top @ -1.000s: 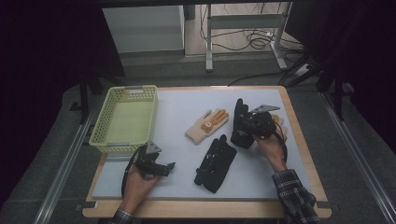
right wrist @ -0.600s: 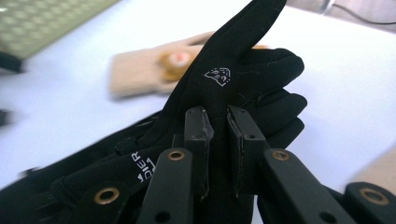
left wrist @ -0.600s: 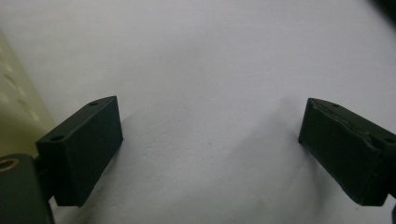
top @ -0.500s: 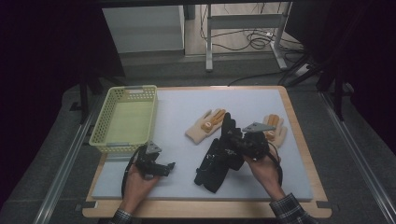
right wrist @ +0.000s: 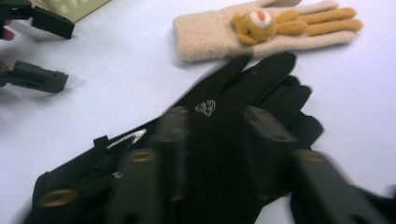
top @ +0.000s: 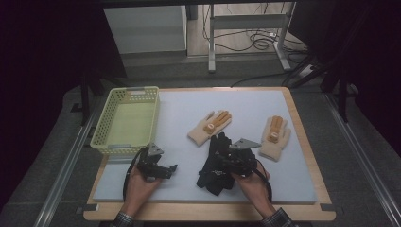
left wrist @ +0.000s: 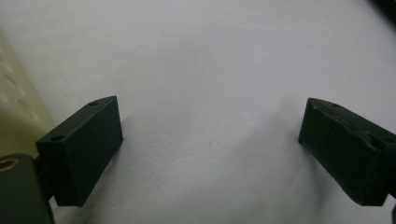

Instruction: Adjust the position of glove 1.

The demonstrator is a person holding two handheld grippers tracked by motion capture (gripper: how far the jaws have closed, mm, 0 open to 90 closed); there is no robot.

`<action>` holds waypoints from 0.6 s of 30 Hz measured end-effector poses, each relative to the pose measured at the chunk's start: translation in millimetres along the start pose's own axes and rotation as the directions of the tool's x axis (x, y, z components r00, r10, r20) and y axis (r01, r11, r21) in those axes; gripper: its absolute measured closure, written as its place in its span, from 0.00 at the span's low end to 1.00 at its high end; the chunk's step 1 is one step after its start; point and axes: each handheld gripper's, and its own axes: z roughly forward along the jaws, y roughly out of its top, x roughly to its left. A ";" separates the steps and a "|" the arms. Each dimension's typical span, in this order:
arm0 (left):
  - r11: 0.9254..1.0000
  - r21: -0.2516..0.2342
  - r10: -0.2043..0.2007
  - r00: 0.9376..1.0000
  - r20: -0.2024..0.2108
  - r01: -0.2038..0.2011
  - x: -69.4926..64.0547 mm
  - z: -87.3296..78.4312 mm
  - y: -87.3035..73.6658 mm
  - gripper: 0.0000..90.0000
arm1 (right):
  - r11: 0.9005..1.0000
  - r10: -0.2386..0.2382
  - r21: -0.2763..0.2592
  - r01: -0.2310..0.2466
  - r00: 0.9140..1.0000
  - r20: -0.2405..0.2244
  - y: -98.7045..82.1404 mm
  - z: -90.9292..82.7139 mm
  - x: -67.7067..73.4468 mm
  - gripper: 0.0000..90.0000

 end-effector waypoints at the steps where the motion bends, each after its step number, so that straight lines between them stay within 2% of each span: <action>1: 1.000 -0.001 0.000 1.000 0.000 0.000 0.0 0.1 0.0 0.07 | 1.000 -0.005 0.001 0.005 1.000 -0.003 1.3 -3.1 -2.5 0.56; 5: 1.000 -0.002 0.000 1.000 0.000 0.000 -0.1 0.2 0.0 0.07 | 0.999 -0.053 0.004 0.053 0.998 -0.041 5.6 -16.2 -4.1 0.60; 6: 1.000 -0.002 -0.001 1.000 0.000 0.001 -0.2 0.2 0.0 0.07 | 0.997 -0.073 0.007 0.074 0.995 -0.073 4.7 -18.5 -2.2 0.63; 7: 1.000 -0.002 -0.001 1.000 0.000 0.001 -0.1 0.2 0.0 0.07 | 0.995 -0.093 0.022 0.096 0.987 -0.134 1.2 -19.0 2.5 0.66; 8: 1.000 -0.002 -0.001 1.000 -0.001 0.001 -0.1 0.2 0.0 0.07 | 0.995 -0.093 0.022 0.096 0.987 -0.134 1.2 -19.0 2.5 0.66; 9: 1.000 -0.003 -0.001 1.000 -0.001 0.001 -0.2 0.2 -0.1 0.07 | 0.994 -0.102 0.027 0.108 0.983 -0.155 -0.5 -18.8 4.5 0.67; 13: 1.000 -0.002 0.000 1.000 -0.001 0.000 -0.1 0.1 -0.1 0.07 | 0.988 -0.137 0.042 0.151 0.961 -0.239 -8.4 -13.4 16.2 0.64; 15: 1.000 -0.002 -0.001 1.000 0.000 0.001 -0.1 0.2 -0.1 0.07 | 0.984 -0.147 0.052 0.169 0.945 -0.292 -11.8 -9.2 22.5 0.62; 18: 1.000 -0.002 0.000 1.000 0.000 0.000 -0.1 0.1 -0.1 0.07 | 0.975 -0.174 0.071 0.209 0.927 -0.332 -16.4 -2.8 30.1 0.58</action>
